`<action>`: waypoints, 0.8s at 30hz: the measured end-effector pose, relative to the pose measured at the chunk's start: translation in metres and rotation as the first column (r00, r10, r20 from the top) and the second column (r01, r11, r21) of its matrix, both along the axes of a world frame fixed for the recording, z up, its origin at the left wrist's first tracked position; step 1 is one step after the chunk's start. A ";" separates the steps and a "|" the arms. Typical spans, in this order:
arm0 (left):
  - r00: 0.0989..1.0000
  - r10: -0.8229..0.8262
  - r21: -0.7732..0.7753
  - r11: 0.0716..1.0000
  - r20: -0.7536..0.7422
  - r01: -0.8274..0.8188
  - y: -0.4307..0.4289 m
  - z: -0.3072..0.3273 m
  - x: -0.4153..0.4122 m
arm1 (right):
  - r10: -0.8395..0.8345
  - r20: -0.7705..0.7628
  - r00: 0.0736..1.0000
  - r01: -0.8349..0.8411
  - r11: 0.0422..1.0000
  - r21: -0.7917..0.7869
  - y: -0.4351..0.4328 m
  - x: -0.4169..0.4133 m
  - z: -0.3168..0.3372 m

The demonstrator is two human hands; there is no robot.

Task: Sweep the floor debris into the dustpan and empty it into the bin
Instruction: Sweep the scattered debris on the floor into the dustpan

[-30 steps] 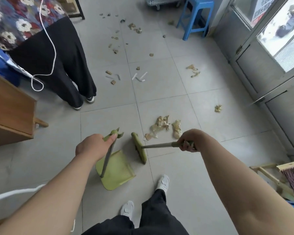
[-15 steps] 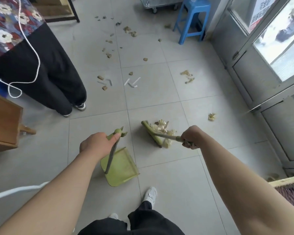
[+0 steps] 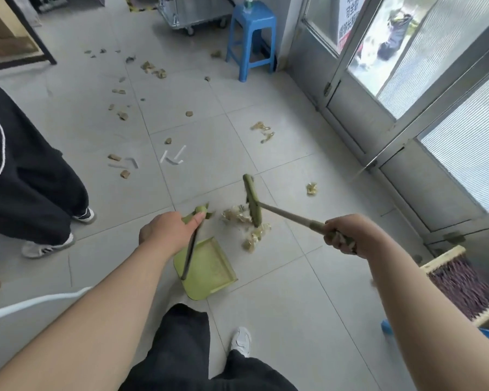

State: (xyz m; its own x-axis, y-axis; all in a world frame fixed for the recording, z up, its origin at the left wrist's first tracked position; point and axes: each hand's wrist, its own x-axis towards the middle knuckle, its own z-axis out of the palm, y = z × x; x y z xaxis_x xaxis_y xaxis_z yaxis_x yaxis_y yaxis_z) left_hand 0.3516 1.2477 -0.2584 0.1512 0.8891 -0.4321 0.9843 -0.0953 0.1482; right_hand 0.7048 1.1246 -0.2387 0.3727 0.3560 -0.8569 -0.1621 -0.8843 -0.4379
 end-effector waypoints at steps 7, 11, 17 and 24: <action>0.992 -0.127 -0.006 0.992 0.014 0.127 0.058 0.002 0.010 | -0.210 -0.019 0.977 0.206 0.969 -0.137 0.001 -0.018 -0.020; 0.985 -0.170 -0.028 0.985 0.022 0.171 0.098 0.004 0.002 | -0.327 -0.039 0.944 0.315 0.931 -0.184 0.019 -0.043 -0.032; 0.976 -0.216 -0.065 0.974 0.013 0.216 0.151 0.005 -0.021 | -0.477 -0.172 0.862 0.433 0.869 -0.239 0.073 -0.099 -0.043; 0.972 -0.234 -0.083 0.969 -0.004 0.233 0.197 0.006 -0.049 | -0.570 -0.393 0.722 0.561 0.814 -0.150 0.164 -0.153 -0.048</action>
State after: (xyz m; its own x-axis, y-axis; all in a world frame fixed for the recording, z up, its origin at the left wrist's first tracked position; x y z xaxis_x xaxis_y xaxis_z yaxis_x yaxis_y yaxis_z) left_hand 0.3027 1.4443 -0.2525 0.3441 0.7913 -0.5054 0.9382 -0.3111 0.1516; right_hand 0.5514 1.2889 -0.2863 0.1212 0.1732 -0.9774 -0.7908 -0.5782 -0.2006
